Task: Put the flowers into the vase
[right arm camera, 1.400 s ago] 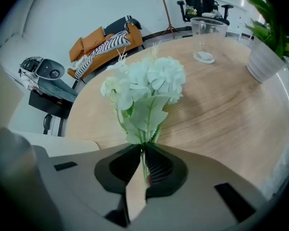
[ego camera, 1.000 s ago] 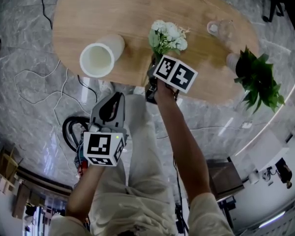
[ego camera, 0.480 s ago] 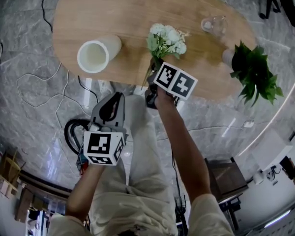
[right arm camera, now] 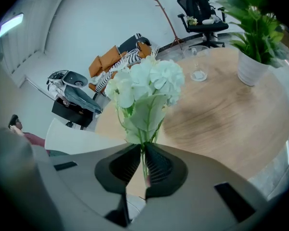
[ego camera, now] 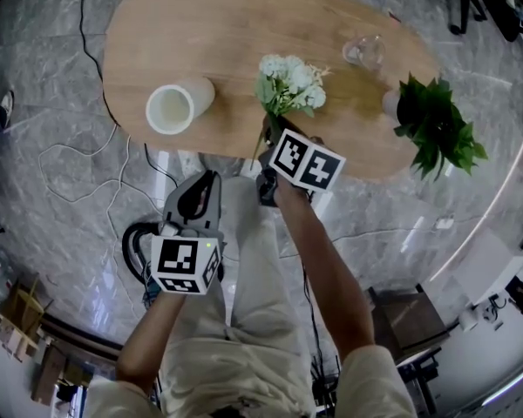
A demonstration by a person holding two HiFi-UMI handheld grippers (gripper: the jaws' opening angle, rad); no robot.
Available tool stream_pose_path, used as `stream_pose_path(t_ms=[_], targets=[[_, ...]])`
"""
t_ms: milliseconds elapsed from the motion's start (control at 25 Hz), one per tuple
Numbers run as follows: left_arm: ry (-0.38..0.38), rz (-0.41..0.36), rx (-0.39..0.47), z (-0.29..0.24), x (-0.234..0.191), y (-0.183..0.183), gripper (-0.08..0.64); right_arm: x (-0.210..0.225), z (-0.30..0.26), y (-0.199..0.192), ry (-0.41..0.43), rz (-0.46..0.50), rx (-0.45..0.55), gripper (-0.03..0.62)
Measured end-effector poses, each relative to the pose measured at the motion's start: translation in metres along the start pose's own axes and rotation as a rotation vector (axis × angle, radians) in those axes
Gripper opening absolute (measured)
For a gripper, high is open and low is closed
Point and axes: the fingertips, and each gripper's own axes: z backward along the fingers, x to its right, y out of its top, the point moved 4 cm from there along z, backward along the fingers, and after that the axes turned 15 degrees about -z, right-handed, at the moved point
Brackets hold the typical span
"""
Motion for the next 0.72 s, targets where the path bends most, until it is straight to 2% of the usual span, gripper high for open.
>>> stream_pose_path(t_ms=[320, 720], targets=[[0.006, -0.032, 0.011, 0.018, -0.005, 0.021, 0.032, -0.018, 0.033, 0.000, 0.058, 0.033, 0.021, 0.037], [-0.019, -0.031, 0.023, 0.036, 0.001, 0.039, 0.034, -0.047, 0.075, 0.003, 0.130, 0.108, 0.047, 0.037]])
